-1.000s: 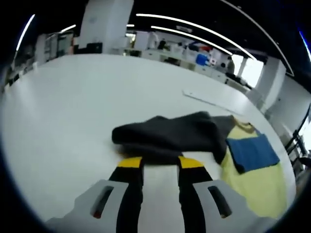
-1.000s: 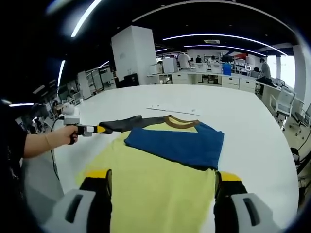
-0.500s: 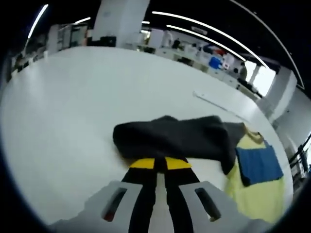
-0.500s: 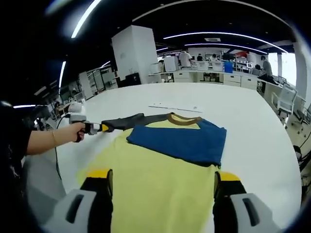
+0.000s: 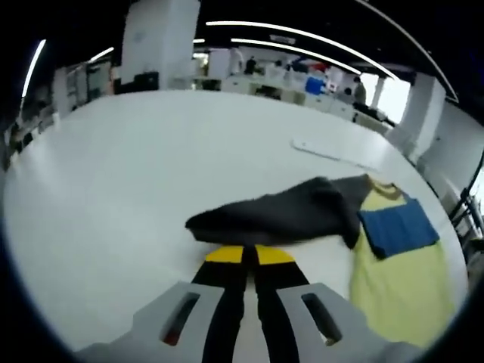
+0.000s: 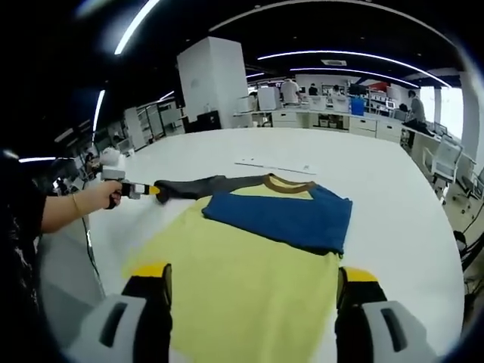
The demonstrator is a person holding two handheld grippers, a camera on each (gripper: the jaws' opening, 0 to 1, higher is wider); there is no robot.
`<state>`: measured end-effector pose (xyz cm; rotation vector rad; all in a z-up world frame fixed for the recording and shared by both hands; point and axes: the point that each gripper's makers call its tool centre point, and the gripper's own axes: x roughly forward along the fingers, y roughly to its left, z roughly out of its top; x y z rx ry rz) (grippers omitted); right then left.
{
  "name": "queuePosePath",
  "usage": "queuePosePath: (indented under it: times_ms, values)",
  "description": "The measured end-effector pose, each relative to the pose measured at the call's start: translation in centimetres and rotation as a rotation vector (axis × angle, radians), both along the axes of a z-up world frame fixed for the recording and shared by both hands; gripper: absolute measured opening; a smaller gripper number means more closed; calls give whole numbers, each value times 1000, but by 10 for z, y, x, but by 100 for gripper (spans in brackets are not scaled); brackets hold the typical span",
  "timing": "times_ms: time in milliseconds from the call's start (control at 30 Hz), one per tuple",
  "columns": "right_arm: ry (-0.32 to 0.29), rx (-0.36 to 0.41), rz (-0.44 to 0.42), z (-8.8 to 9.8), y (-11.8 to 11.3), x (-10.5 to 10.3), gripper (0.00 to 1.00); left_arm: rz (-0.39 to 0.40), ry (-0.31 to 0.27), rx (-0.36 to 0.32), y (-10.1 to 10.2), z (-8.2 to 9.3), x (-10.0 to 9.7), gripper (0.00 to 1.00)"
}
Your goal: Fold the garment on the visible template until the final outline fits inside the template.
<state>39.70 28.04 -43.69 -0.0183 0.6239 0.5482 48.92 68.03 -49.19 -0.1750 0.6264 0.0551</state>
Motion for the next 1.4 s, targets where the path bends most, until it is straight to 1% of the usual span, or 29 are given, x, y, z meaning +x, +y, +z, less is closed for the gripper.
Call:
queuePosePath:
  times_ms: [100,233,267,367,467,633,667,800,900,1000,1100,1200,1300,1333,1367,1400]
  values:
    - [10,2,1,-1,1,-6,92,-16,8,-9,8,7,-8,0]
    - [5,-16,5,1,1,-12,95,-65,9,4,16,16,-17,0]
    - [5,-17,5,1,1,-14,95,-84,15,16,17,17,-19,0]
    - [-2,-9,-6,5,2,-18,96,-110,18,65,24,21,-25,0]
    - [-12,-13,-7,7,3,-22,97,-128,20,70,29,22,-28,0]
    - [-21,-34,-2,11,3,-27,99,-167,40,118,37,24,-33,0]
    - [-19,-32,-1,11,3,-28,99,-176,47,136,39,26,-35,0]
    - [-1,31,-9,14,4,-32,99,-178,65,141,47,28,-37,0]
    - [0,34,-11,14,5,-34,99,-200,99,168,53,25,-39,0]
    - [5,10,-10,12,2,-36,98,-189,113,166,60,21,-40,0]
    - [8,5,-15,11,-1,-38,98,-176,117,189,69,20,-37,0]
    - [13,81,-36,18,-3,-38,97,-143,112,166,76,18,-34,0]
    - [7,84,-39,23,-7,-39,98,-133,123,153,79,16,-30,1]
    - [4,79,-43,24,-9,-39,98,-133,123,155,80,16,-30,1]
    - [2,51,-47,23,-12,-38,99,-138,125,166,81,16,-28,1]
    - [1,-28,-26,20,-19,-40,99,-163,139,205,85,15,-27,1]
